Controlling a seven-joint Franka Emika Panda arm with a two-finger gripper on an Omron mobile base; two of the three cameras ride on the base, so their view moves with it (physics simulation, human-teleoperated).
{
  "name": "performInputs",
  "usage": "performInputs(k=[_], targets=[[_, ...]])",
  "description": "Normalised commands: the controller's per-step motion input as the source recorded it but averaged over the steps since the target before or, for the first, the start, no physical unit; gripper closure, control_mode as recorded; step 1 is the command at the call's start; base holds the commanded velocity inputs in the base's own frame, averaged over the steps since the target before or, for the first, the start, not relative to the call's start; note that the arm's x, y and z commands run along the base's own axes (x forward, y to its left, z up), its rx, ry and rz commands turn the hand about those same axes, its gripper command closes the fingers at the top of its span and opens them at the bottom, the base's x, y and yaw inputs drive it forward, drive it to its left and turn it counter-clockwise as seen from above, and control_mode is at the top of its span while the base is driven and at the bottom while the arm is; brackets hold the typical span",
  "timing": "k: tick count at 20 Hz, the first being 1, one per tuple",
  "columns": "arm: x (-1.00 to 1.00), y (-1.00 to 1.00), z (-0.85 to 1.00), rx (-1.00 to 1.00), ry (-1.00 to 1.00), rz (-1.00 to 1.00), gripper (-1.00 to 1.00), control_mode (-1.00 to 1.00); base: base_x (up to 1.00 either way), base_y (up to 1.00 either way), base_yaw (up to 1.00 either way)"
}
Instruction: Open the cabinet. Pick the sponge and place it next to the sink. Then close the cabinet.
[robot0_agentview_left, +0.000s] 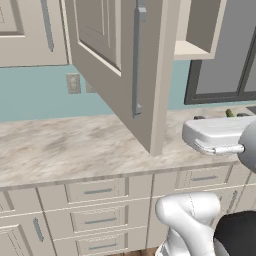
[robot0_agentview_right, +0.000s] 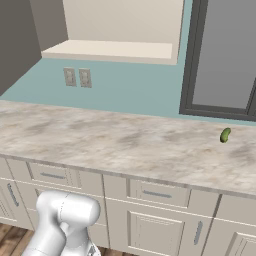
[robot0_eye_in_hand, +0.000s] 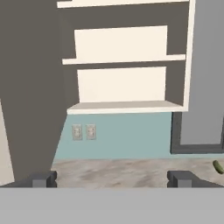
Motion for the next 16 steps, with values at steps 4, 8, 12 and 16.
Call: performInputs(k=[4, 8, 12, 16], targets=[[-0.23, 0.64, 0.2, 0.0, -0.08, -0.03, -1.0, -1.0, 0.0, 0.0, 0.0], [-0.15, 0.47, 0.06, 0.0, -0.05, -0.1, -1.0, -1.0, 0.0, 0.0, 0.0], [-0.02, 0.25, 0.0, -0.02, -0.03, -0.17, -1.0, -1.0, 0.0, 0.0, 0.0], [0.04, 0.31, 0.0, -0.03, -0.04, -0.14, -1.0, -1.0, 0.0, 0.0, 0.0]])
